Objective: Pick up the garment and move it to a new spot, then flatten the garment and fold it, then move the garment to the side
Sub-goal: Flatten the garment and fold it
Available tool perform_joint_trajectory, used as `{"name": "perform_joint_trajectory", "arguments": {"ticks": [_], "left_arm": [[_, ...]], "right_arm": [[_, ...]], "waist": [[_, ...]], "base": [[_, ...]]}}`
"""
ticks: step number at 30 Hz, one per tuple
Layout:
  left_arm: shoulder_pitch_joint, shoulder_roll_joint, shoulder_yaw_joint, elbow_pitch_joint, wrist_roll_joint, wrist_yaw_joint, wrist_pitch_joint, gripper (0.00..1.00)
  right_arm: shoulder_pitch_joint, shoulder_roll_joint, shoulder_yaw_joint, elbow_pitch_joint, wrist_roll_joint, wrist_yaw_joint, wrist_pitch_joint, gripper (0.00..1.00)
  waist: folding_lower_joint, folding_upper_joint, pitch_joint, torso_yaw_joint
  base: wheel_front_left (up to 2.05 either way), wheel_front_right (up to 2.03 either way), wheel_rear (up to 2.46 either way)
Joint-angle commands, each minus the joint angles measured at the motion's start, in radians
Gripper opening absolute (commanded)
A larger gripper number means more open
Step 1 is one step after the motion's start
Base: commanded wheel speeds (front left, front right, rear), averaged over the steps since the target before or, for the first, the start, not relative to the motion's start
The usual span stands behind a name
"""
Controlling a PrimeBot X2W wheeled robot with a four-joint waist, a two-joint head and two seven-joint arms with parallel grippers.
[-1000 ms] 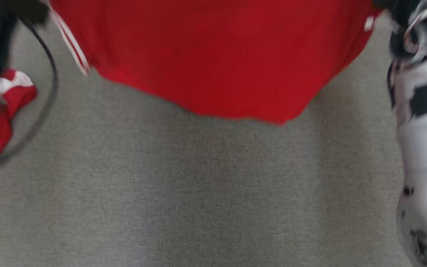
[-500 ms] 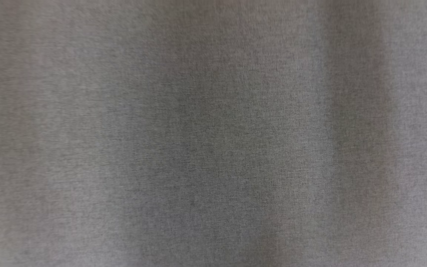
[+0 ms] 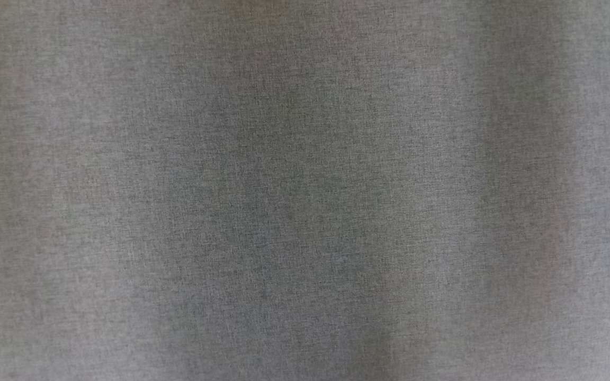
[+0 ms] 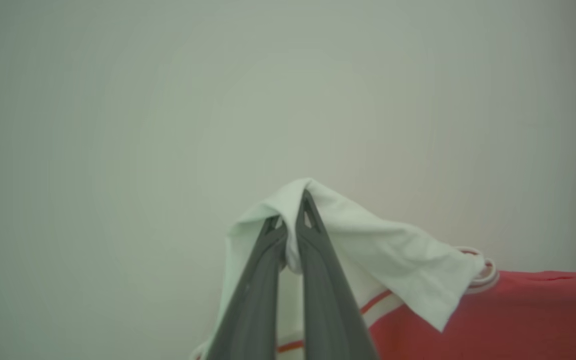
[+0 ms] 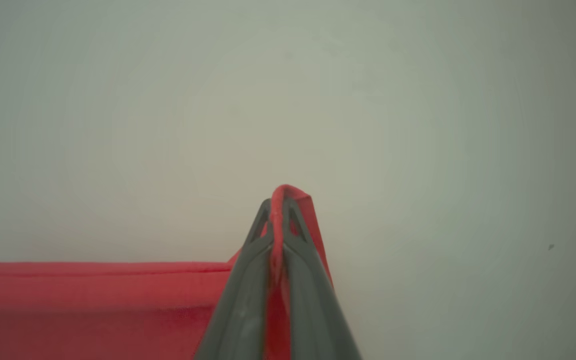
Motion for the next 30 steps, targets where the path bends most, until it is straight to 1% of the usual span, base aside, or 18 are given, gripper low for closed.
{"name": "perform_joint_trajectory", "arguments": {"ticks": [1, 6, 10, 13, 15, 17, 20, 23, 27, 30], "left_arm": [[-0.008, 0.003, -0.009, 0.007, -0.016, 0.002, -0.011, 0.00], [0.058, 0.014, -0.045, 0.013, -0.042, 0.002, -0.039, 0.00], [0.167, 0.034, -0.036, -0.015, -0.079, 0.002, -0.065, 0.00], [0.284, 0.059, -0.027, -0.076, -0.076, 0.002, -0.072, 0.00], [0.380, 0.080, 0.011, -0.136, -0.080, 0.002, -0.073, 0.00], [0.490, 0.089, 0.060, -0.219, -0.070, 0.018, -0.073, 0.00], [0.693, 0.096, 0.136, -0.361, -0.055, 0.056, -0.072, 0.00], [0.903, 0.097, 0.190, -0.509, -0.042, 0.102, -0.072, 0.00], [1.181, 0.073, 0.259, -0.686, -0.028, 0.166, -0.072, 0.00], [1.364, 0.052, 0.308, -0.792, -0.024, 0.204, -0.072, 0.00]], "right_arm": [[-0.007, 0.005, 0.002, 0.007, 0.007, -0.002, -0.009, 0.00], [0.043, 0.011, 0.025, 0.037, 0.020, -0.002, -0.032, 0.00], [0.132, 0.025, 0.050, 0.025, 0.052, -0.002, -0.066, 0.00], [0.229, 0.026, 0.076, -0.002, 0.089, -0.002, -0.085, 0.00], [0.312, 0.025, 0.099, -0.035, 0.115, -0.002, -0.094, 0.00], [0.405, 0.020, 0.124, -0.078, 0.144, -0.002, -0.101, 0.00], [0.550, 0.003, 0.152, -0.159, 0.191, -0.002, -0.106, 0.00], [0.701, -0.018, 0.176, -0.250, 0.229, -0.002, -0.106, 0.00], [0.909, -0.047, 0.169, -0.380, 0.275, -0.002, -0.086, 0.00], [1.070, -0.052, 0.146, -0.483, 0.295, -0.002, -0.063, 0.00]], "waist": [[0.0000, -0.0002, 0.002, -0.001], [0.0000, -0.0002, -0.017, -0.004], [0.0000, -0.0002, -0.062, -0.005], [0.0000, -0.0002, -0.111, -0.009], [0.0000, -0.0002, -0.147, -0.012], [0.0000, -0.0002, -0.182, -0.012], [0.0000, -0.0002, -0.238, -0.017], [0.0000, -0.0002, -0.282, -0.015], [0.0000, -0.0002, -0.327, -0.005], [0.0000, -0.0002, -0.351, 0.000]], "base": [[0.00, 0.00, 0.00], [0.00, 0.00, 0.00], [0.00, 0.00, 0.00], [0.00, 0.00, 0.00], [0.00, 0.00, 0.00], [0.00, 0.00, 0.00], [0.00, 0.00, 0.00], [0.00, 0.00, 0.00], [0.00, 0.00, 0.00], [0.00, 0.00, 0.00]]}}
